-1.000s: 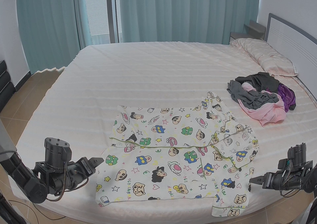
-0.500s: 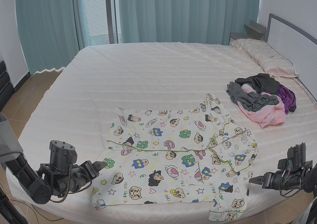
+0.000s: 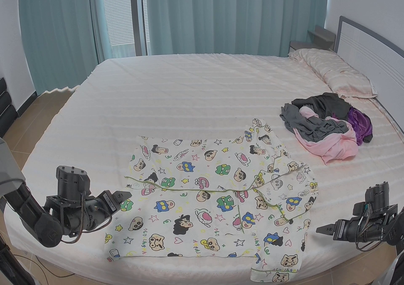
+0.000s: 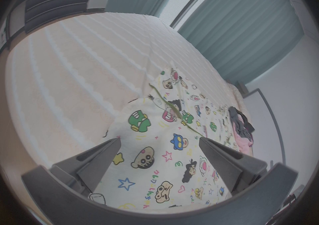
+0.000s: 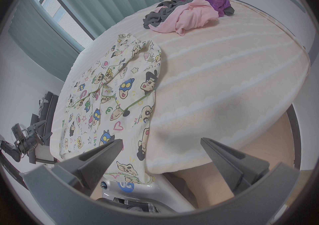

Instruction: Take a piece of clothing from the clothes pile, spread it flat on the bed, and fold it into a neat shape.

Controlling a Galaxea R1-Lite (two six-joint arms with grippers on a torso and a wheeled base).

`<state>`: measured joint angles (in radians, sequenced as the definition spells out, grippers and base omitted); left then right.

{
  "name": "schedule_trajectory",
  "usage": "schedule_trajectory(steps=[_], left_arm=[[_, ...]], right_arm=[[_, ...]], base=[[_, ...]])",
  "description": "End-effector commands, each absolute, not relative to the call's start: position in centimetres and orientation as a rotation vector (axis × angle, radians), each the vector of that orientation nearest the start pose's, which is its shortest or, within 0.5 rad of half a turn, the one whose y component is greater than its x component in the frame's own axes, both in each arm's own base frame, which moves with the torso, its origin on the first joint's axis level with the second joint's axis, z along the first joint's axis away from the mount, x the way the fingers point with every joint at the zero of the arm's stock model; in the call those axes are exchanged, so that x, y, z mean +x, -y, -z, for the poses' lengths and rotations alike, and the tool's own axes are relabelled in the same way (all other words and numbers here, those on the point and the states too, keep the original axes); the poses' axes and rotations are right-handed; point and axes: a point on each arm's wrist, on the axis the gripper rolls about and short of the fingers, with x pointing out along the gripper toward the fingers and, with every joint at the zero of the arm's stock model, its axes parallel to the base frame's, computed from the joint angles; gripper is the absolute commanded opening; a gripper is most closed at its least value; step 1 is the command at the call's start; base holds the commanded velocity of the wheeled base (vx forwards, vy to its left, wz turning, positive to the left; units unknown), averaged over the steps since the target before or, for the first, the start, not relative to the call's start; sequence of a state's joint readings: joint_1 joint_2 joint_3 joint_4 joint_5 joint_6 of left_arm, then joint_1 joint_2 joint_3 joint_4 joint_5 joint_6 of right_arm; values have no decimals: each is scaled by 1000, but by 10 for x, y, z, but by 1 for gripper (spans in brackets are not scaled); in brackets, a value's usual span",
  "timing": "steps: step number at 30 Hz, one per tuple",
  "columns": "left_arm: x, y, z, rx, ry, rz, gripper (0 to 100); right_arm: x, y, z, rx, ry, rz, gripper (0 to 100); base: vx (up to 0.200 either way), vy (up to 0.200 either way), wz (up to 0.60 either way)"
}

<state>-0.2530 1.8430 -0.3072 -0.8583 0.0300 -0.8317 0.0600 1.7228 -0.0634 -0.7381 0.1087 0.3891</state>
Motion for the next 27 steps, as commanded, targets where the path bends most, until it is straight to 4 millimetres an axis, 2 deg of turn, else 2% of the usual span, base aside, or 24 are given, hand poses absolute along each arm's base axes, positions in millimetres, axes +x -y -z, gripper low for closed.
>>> schedule_trajectory(steps=[1,2,3,6,8,12,22,27], left_arm=[[259,29,-59,-666,-713,24,100],[259,29,-59,-666,-713,24,100],[270,21,-54,-641,-749,65,100],[288,18,-47,-625,-775,74,100],[310,16,-39,-621,-798,65,100],[333,12,-32,-611,-797,57,100],[341,14,-10,-559,-842,69,100],[340,15,-11,-557,-841,72,100]], right_arm=[[165,-19,-34,385,-949,4,100],[165,-19,-34,385,-949,4,100],[165,-20,-34,390,-952,2,100],[165,-21,-34,387,-956,-2,100],[164,-22,-33,384,-960,-10,100],[163,-23,-34,382,-961,-15,100],[162,-28,-33,385,-973,-30,100],[163,-28,-33,386,-973,-30,100]], base=[[0,0,0],[0,0,0],[0,0,0],[0,0,0],[0,0,0],[0,0,0],[0,0,0],[0,0,0]])
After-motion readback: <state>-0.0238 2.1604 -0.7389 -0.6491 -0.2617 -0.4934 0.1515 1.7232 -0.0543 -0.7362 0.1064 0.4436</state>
